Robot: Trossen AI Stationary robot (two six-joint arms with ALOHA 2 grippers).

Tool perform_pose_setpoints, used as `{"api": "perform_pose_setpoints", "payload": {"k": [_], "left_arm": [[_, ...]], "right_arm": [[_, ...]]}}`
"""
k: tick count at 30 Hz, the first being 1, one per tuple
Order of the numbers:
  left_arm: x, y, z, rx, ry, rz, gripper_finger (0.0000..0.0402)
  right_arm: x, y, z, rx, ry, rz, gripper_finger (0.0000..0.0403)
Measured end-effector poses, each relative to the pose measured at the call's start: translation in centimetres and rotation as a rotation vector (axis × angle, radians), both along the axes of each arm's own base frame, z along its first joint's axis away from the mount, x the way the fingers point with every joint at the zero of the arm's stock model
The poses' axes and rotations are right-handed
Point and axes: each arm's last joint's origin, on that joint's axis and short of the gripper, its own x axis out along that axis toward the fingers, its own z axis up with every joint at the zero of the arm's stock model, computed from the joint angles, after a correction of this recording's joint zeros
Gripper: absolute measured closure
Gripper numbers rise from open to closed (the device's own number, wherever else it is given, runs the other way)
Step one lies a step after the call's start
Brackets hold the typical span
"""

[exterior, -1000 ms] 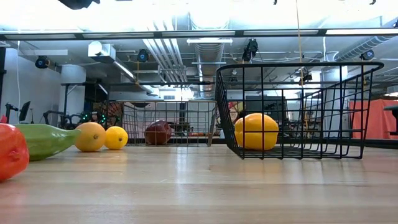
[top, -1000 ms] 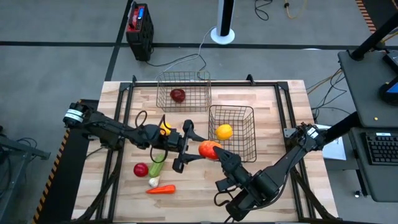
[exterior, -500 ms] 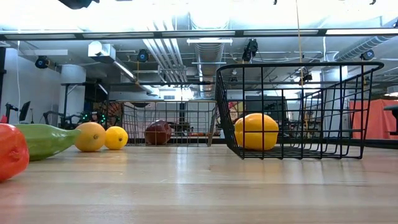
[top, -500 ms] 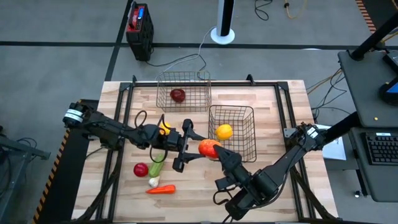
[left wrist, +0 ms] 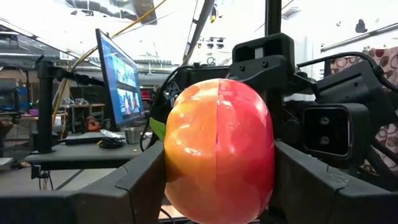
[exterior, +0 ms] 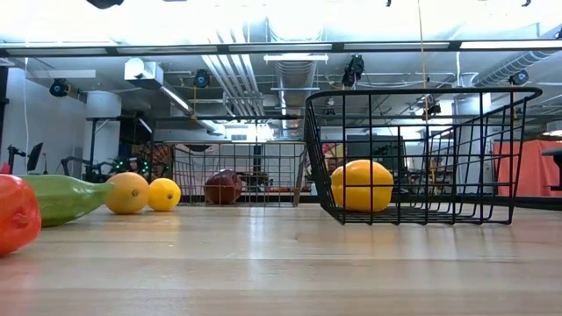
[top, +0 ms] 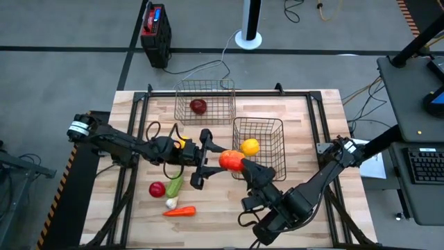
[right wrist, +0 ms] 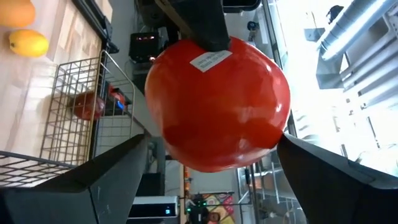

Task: Sort produce into baskets
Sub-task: Put the orange tomato into the silver wire basket

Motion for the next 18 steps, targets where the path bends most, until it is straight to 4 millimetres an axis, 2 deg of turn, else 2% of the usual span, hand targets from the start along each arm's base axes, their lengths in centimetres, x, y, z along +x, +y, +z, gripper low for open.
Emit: {"api": "perform_pose_setpoints", "payload": {"k": [6, 10, 11, 15, 18], "left_arm": [[-0.8, 0.3, 0.9, 0.039, -0.005, 0.029, 0.0165], [-1.7, 0.7, 1.2, 0.127, 0.097, 0.133, 0.0165], [-1.9, 0.8, 1.1, 0.180, 0.132, 0.144, 0.0165], [-2.6, 0.4, 0.6, 0.377, 0.225, 0.145, 0.0165], [-2.8, -0.4, 0.2, 0.504, 0.238, 0.133, 0.0165]], "right_arm": [[-0.4, -0.1, 0.5, 0.043, -0.068, -0.004, 0.0053], [-1.7, -0.3, 2.2, 0.138, -0.183, 0.008, 0.0053], [-2.1, -0.5, 2.8, 0.194, -0.219, 0.018, 0.0053], [-3.4, -1.9, 4.8, 0.594, -0.305, 0.074, 0.0053], [-3.8, -2.9, 5.1, 0.775, -0.304, 0.078, 0.0053]]}}
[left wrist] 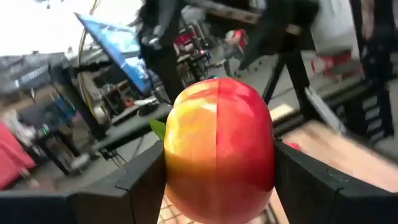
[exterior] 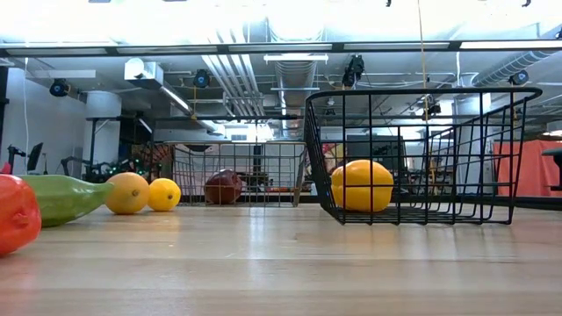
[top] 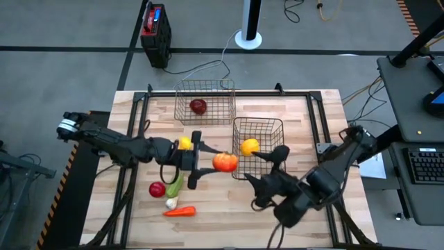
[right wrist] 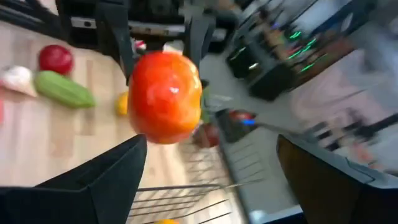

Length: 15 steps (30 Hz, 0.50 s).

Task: Sort produce into baskets
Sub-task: Put the orange tomato into the silver wire basket

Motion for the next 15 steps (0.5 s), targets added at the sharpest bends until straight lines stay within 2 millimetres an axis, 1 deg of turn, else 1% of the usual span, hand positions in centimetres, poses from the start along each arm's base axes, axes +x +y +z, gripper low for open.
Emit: {"api": "perform_pose_setpoints", "payload": {"k": [3, 7, 9, 12, 15], "left_arm": [[0.0, -1.0, -0.2, 0.106, -0.017, -0.028, 0.0165], [0.1, -1.9, -0.5, 0.228, -0.022, -0.039, 0.0165], [0.2, -2.1, -0.6, 0.291, -0.030, -0.037, 0.0165], [0.0, -2.7, -0.6, 0.391, -0.044, -0.055, 0.0165], [-0.2, -3.2, -0.5, 0.421, -0.061, -0.073, 0.0165]], "right_arm": [[0.2, 0.1, -1.0, 0.023, 0.007, 0.011, 0.0053], [1.1, 1.0, -2.8, -0.003, 0.012, 0.048, 0.0053], [1.6, 1.3, -3.2, -0.018, 0.010, 0.064, 0.0053], [2.2, 1.6, -3.6, 0.003, 0.016, 0.109, 0.0053], [2.6, 1.5, -3.7, 0.005, 0.018, 0.122, 0.0053]]}}
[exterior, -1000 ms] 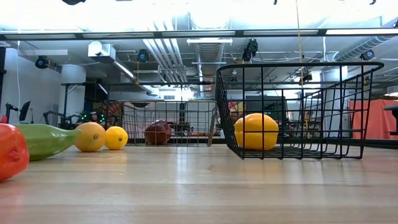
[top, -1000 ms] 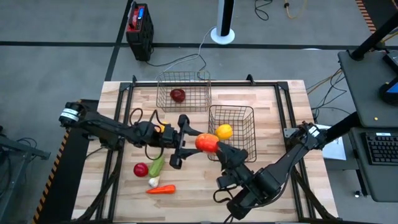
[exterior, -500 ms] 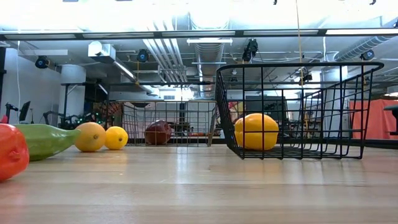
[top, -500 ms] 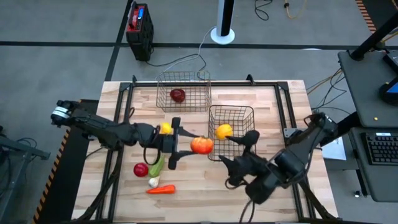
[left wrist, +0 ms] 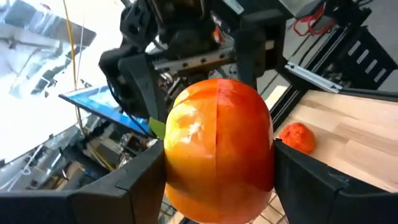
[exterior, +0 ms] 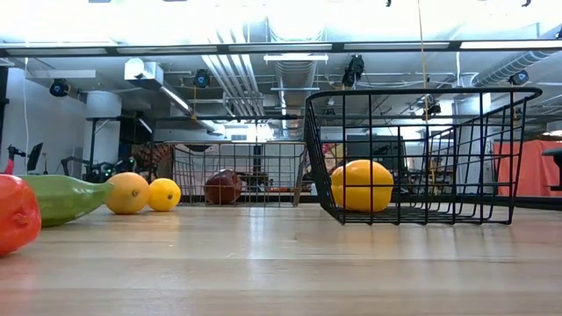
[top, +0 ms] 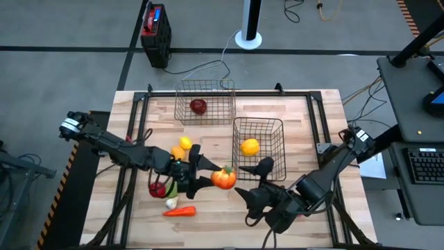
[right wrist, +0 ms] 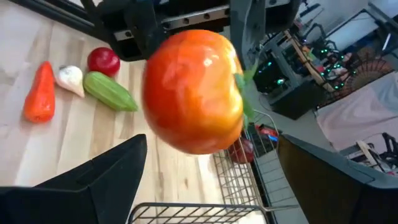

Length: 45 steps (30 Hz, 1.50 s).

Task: Sort produce into baskets
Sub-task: Put the orange tomato into the silver wire basket

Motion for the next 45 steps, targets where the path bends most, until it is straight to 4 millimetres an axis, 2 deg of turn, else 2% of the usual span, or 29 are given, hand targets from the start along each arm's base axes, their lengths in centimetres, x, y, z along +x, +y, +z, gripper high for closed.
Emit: {"api": "perform_pose_setpoints", "payload": {"k": [6, 16, 19, 27, 33, 40, 45], "left_arm": [[-0.2, -0.8, 0.4, 0.010, -0.058, -0.024, 0.0166], [0.0, -0.8, 0.5, -0.008, -0.085, -0.021, 0.0166], [0.0, -0.8, 0.5, -0.015, -0.087, -0.019, 0.0165], [0.0, -0.7, 0.5, -0.023, -0.090, 0.018, 0.0162], [0.0, -0.7, 0.6, -0.065, -0.086, 0.031, 0.0140], [0.0, -0.1, 0.6, -0.212, -0.074, 0.237, 0.0091], [0.0, 0.2, -0.1, -0.258, -0.015, 0.360, 0.0076]], "right_arm": [[0.9, -0.5, 0.3, 0.022, -0.006, 0.035, 0.0054], [1.7, -0.4, 1.1, -0.010, -0.053, 0.091, 0.0058], [1.8, -0.4, 1.1, -0.022, -0.049, 0.089, 0.0075], [1.8, -0.5, 1.1, -0.047, -0.044, 0.084, 0.0153], [1.9, -0.8, 1.1, -0.044, -0.046, 0.076, 0.0157], [2.3, -1.7, 1.5, -0.110, -0.042, 0.024, 0.0156], [2.8, -3.1, 2.0, -0.205, -0.023, -0.039, 0.0156]]}}
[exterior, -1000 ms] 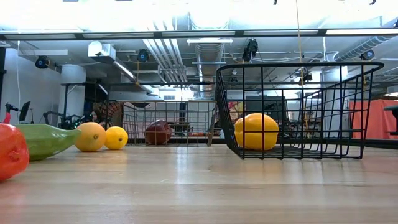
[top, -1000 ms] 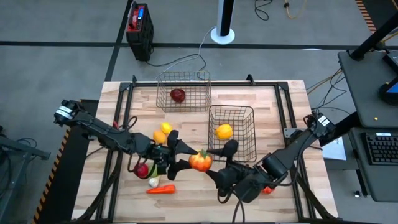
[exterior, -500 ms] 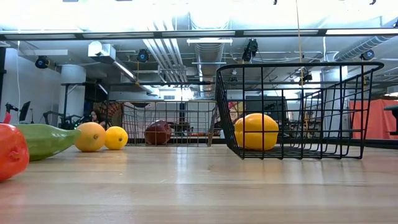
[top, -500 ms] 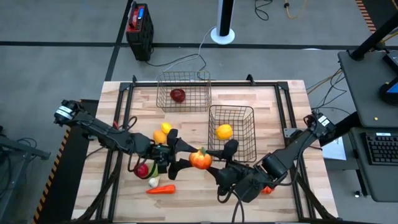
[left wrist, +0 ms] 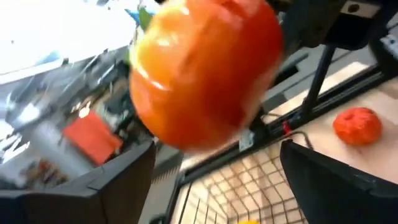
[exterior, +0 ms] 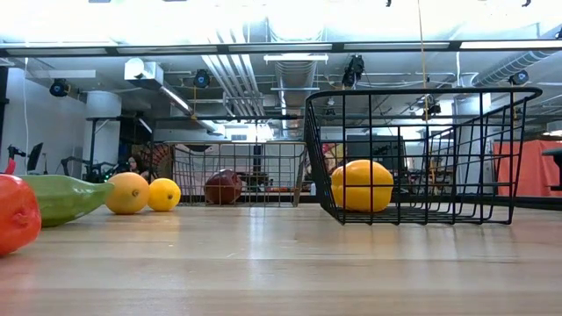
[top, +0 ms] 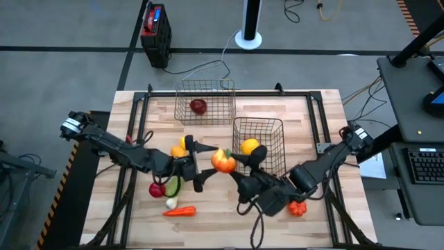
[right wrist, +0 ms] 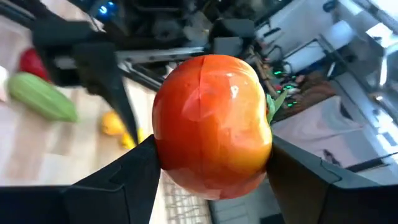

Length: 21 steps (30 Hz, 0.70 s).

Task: Sort produce into baskets
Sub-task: Put the orange tomato into the silver wire basket

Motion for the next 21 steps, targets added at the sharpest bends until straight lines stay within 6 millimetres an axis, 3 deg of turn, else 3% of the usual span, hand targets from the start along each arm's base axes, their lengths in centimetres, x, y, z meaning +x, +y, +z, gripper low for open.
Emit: {"api": "perform_pose_setpoints", "payload": {"k": [5, 9, 17, 21], "left_arm": [[-0.3, 0.3, -1.0, -0.134, 0.045, 0.210, 0.0075], [-1.3, -0.5, -2.1, -0.271, 0.102, 0.250, 0.0075], [-4.6, -3.4, -3.0, -0.383, 0.098, 0.342, 0.0074], [-5.9, -4.8, -2.7, -0.350, 0.045, 0.383, 0.0074]], "right_arm": [[1.5, -3.7, 0.2, -0.075, 0.050, -0.083, 0.0156], [3.2, -8.4, 0.1, -0.077, 0.103, -0.136, 0.0155], [5.3, -20.0, -0.7, 0.179, 0.106, -0.161, 0.0155], [6.0, -24.5, -2.4, 0.323, 0.103, -0.192, 0.0154]]}}
